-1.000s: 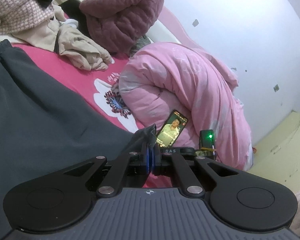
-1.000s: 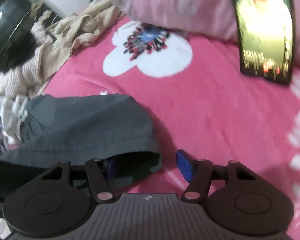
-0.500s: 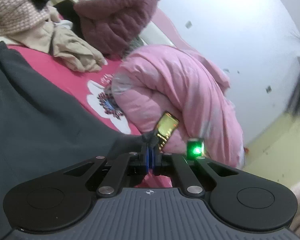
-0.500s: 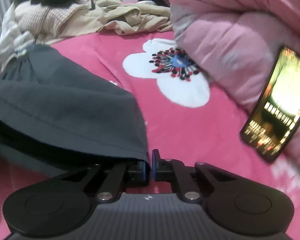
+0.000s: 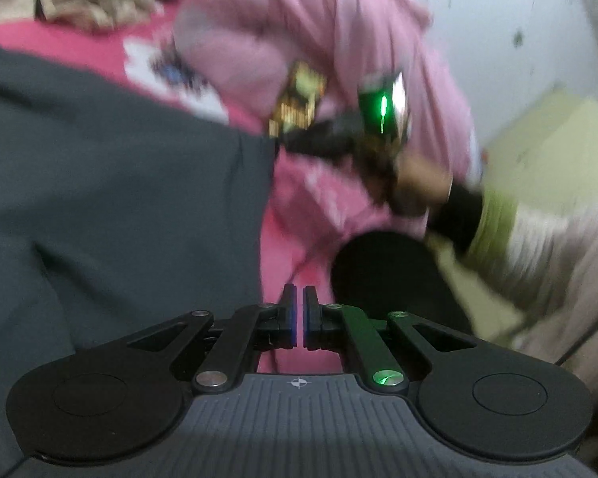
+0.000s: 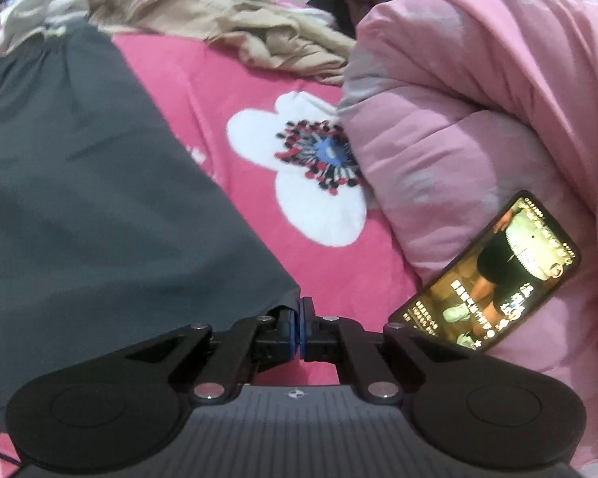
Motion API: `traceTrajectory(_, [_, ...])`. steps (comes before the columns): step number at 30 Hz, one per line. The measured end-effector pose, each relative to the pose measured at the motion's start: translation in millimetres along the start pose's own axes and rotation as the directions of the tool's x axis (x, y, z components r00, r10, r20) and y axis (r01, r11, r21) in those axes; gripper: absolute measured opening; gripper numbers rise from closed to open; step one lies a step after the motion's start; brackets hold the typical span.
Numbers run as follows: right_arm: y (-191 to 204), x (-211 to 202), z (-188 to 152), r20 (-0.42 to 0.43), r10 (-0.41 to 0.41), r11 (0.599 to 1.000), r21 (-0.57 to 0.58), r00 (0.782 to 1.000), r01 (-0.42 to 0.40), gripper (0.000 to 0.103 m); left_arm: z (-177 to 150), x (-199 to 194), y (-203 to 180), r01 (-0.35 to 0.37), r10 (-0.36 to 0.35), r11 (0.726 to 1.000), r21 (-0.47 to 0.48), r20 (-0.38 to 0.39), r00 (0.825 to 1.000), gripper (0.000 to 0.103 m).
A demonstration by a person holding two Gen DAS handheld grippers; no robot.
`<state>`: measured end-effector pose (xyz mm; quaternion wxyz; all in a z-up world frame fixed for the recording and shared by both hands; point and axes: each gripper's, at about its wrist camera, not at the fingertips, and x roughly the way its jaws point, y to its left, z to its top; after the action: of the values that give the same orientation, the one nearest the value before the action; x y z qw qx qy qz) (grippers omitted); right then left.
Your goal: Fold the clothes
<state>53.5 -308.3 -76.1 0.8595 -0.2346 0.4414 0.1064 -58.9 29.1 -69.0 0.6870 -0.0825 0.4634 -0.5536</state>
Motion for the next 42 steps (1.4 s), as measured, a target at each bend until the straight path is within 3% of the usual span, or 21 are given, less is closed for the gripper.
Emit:
traceTrajectory(5, [-6,7,-2,-0.027,0.021,0.999,0.037,0.999,-0.020,0.003,-5,21,-13,-0.101,0.110,0.981,0.168,-0.044,0.993,0.003])
traceTrajectory(9, [-21,14,-5,-0.043,0.069,0.989,0.136,0.997,-0.062,0.004,-7,30,-19,-0.154,0.172,0.951,0.266,-0.044,0.984,0.023])
traceTrajectory(16, [-52,26,-18,-0.022,0.197,0.910,0.375,0.980,-0.174,0.004,-11,46,-29,-0.238,0.277,0.872,0.429,-0.029,0.961,0.024])
traceTrajectory(22, [-71,31,-27,0.019,0.267,0.823,0.516,0.963,-0.238,0.006,-11,57,-26,-0.262,0.309,0.852,0.454,-0.032,0.950,0.024])
traceTrajectory(28, [-70,32,-27,0.013,0.272,0.823,0.515,0.962,-0.240,0.006,-15,67,-23,-0.264,0.329,0.839,0.475,-0.056,0.943,0.024])
traceTrajectory(32, [-70,34,-28,0.010,0.282,0.815,0.526,0.959,-0.245,0.007,-20,68,-27,-0.258,0.341,0.823,0.506,-0.076,0.937,0.044])
traceTrajectory(37, [-70,36,-30,0.014,0.297,0.801,0.541,0.955,-0.257,0.007,-22,73,-26,-0.284,0.372,0.814,0.507,-0.079,0.925,0.045])
traceTrajectory(42, [-70,36,-30,0.017,0.300,0.798,0.543,0.954,-0.261,0.007,-18,74,-23,-0.291,0.367,0.830,0.475,-0.074,0.927,0.044])
